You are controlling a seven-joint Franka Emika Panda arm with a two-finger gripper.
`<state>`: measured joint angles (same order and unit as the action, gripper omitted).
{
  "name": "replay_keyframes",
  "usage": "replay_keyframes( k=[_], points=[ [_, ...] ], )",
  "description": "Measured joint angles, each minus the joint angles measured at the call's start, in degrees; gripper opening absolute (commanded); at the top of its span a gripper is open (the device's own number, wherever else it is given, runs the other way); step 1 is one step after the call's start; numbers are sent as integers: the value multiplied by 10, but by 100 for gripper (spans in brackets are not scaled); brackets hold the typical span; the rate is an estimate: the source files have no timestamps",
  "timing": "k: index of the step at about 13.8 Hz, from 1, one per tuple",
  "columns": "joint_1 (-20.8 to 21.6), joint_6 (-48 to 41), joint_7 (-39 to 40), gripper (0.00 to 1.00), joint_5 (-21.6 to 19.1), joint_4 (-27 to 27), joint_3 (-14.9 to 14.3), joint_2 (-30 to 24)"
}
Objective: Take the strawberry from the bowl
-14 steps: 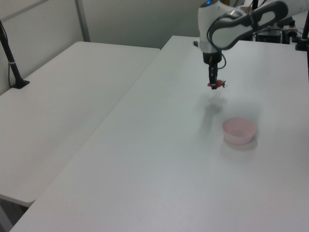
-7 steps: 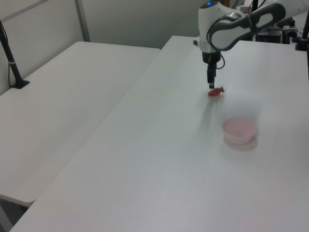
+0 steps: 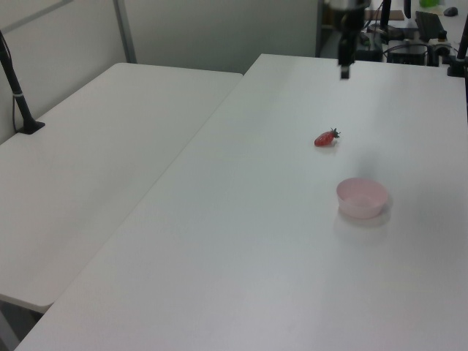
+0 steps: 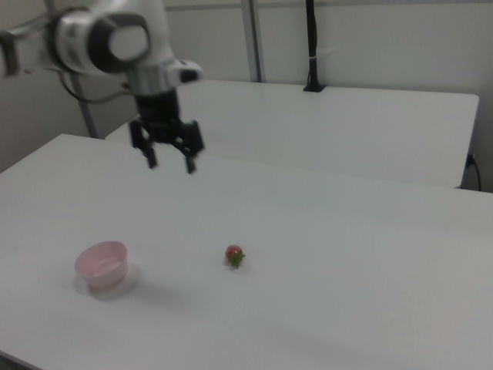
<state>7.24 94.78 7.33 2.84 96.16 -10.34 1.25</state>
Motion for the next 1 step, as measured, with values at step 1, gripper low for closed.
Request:
replay_keyframes(
  k=[1],
  points=[
    [6, -21, -18, 100, 0, 1, 3, -22]
  ],
)
